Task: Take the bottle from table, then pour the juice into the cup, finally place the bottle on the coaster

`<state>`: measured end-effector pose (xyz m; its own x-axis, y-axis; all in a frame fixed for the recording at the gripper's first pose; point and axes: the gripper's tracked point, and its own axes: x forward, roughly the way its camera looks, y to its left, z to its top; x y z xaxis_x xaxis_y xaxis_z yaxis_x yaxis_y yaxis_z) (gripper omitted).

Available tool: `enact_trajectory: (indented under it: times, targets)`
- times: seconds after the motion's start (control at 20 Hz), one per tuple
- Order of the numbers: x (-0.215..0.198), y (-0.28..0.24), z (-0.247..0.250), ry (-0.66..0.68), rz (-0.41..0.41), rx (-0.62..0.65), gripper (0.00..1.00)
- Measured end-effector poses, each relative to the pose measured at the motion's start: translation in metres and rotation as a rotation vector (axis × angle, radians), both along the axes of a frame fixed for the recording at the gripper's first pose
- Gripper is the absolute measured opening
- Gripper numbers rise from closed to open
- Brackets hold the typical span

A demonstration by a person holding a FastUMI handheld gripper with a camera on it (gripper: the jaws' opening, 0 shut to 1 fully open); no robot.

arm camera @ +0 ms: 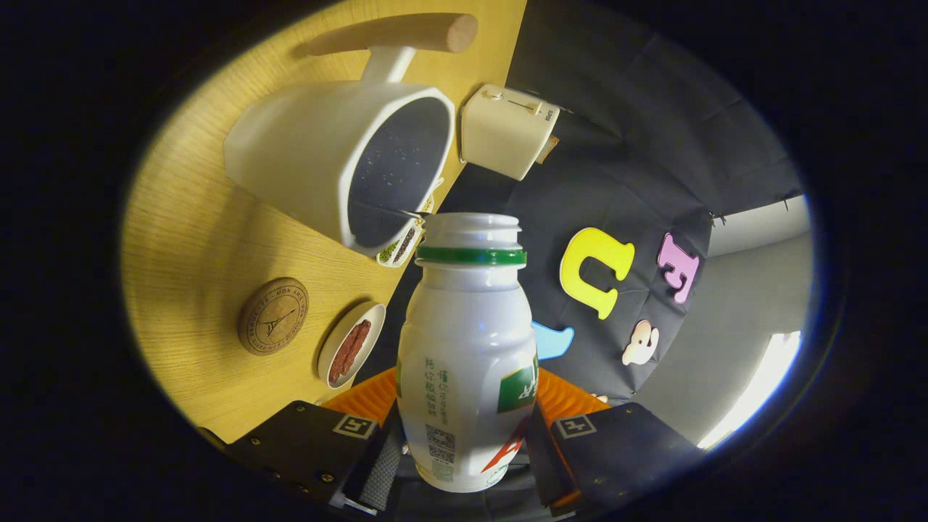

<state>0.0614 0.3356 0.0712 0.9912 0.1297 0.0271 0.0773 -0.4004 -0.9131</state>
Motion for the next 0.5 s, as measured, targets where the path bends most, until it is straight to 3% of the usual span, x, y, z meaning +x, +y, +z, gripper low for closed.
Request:
enact_trajectory:
  times: [0.5]
  targets:
    - [0.0005,0.003,-0.0007,-0.007,-0.012,-0.002,0.74]
